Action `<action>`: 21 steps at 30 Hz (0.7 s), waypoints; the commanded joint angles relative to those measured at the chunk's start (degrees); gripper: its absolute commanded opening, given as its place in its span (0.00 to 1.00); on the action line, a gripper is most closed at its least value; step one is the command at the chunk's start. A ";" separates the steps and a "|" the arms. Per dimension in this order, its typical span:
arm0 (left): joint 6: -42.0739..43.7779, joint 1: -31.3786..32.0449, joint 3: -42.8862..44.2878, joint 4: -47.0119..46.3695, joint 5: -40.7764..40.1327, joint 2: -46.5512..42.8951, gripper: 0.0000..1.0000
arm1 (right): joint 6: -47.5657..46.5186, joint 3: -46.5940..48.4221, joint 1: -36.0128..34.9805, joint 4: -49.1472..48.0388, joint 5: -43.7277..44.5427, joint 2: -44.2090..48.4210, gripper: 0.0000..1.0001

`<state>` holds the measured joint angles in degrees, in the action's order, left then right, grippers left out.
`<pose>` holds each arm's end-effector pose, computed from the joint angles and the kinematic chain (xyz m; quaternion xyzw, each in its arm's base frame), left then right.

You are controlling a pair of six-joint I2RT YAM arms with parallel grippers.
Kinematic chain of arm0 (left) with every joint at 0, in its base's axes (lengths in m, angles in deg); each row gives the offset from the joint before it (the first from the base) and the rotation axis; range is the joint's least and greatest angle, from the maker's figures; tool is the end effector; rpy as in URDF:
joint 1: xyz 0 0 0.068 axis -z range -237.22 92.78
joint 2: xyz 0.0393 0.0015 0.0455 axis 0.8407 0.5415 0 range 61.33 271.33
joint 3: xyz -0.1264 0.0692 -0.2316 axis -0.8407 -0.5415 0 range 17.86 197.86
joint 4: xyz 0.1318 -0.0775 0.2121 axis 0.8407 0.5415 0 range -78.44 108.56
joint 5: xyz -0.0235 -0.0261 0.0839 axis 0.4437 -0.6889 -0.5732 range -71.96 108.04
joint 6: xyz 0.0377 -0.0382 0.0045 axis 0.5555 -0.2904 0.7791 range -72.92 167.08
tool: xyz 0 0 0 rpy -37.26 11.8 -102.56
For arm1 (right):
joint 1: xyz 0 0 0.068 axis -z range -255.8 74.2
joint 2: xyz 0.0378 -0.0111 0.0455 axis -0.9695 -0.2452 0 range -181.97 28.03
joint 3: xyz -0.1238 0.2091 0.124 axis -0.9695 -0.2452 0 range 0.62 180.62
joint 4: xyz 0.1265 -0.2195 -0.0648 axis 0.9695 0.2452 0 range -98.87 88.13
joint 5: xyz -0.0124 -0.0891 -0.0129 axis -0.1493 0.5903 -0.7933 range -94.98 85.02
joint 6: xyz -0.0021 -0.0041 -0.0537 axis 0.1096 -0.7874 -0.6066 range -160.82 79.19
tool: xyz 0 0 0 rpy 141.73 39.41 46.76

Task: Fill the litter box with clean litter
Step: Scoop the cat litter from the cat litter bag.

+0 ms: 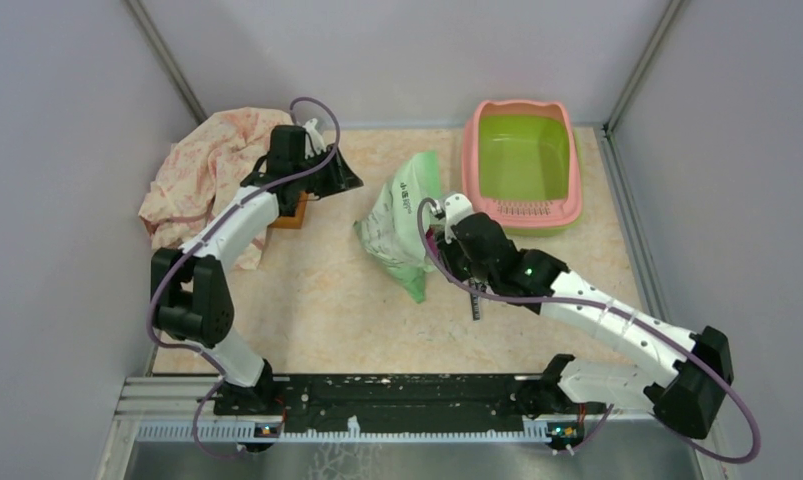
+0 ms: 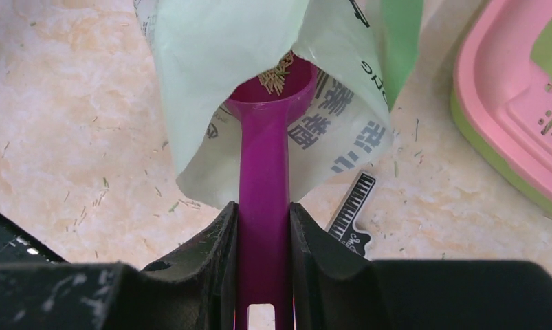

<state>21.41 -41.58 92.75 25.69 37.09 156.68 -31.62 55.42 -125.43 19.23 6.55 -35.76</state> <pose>0.3665 -0.1146 0.2858 0.0002 0.8766 -0.2987 0.3773 0.1618 0.1796 0.3057 -0.2658 0.8513 0.1394 0.4303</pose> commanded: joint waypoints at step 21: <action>0.23 0.43 2.07 6.10 0.19 -7.00 0.50 | -3.61 -22.45 -8.54 -22.07 19.19 25.68 0.00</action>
<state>21.41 -41.55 92.19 30.06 36.00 151.48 -34.88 32.17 -131.59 1.09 18.59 -13.71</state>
